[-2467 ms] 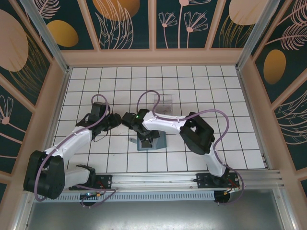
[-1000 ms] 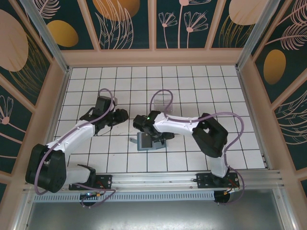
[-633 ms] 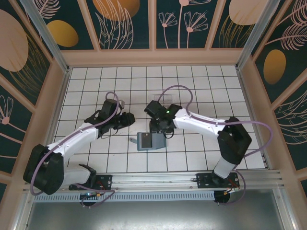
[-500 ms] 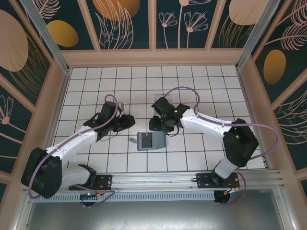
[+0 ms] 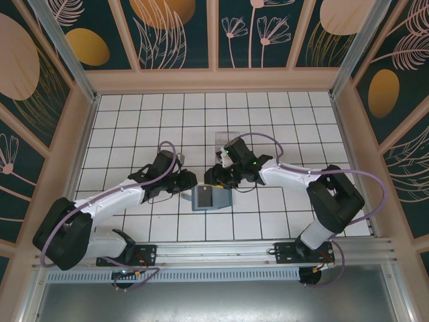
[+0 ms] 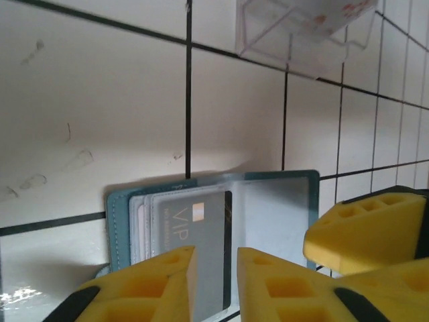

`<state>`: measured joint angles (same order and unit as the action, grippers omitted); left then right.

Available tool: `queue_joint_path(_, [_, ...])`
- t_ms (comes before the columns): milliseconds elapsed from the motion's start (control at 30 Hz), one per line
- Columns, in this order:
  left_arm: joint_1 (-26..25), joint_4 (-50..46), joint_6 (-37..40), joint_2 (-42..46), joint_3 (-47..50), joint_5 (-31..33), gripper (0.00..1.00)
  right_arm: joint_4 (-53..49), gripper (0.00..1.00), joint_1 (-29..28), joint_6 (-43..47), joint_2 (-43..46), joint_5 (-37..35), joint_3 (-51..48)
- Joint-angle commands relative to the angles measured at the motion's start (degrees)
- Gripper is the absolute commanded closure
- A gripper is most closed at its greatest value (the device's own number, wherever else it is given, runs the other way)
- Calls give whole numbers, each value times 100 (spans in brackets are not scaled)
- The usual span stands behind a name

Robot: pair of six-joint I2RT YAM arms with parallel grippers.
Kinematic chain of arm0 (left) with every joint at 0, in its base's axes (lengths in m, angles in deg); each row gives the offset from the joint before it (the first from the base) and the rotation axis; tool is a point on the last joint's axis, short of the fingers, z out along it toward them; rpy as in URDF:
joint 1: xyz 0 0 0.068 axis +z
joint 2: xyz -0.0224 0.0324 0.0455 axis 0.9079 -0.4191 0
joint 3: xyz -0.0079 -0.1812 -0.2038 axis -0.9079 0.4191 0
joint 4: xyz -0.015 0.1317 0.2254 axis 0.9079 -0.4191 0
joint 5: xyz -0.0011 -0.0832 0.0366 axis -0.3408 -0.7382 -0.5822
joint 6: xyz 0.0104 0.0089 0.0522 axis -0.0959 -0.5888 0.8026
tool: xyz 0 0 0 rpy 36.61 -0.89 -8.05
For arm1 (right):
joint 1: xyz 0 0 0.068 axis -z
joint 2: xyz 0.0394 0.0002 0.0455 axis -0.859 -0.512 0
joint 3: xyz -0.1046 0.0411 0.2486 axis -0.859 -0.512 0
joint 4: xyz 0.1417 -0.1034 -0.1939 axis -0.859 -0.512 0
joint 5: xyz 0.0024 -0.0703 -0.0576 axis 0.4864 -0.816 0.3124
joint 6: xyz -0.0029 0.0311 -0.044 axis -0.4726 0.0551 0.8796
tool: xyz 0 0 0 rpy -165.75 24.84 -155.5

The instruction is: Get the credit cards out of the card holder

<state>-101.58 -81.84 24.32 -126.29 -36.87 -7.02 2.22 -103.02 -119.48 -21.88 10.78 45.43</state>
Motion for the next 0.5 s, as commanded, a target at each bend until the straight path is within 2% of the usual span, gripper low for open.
queue_joint_path(0, [-209, -203, -187, -213, -163, 325, 81, 405, 64, 30, -111, -185, 201, -160])
queue_joint_path(467, [-376, -84, -282, -604, -11, 232, 84, 916, 76, 31, -240, -639, 236, -651])
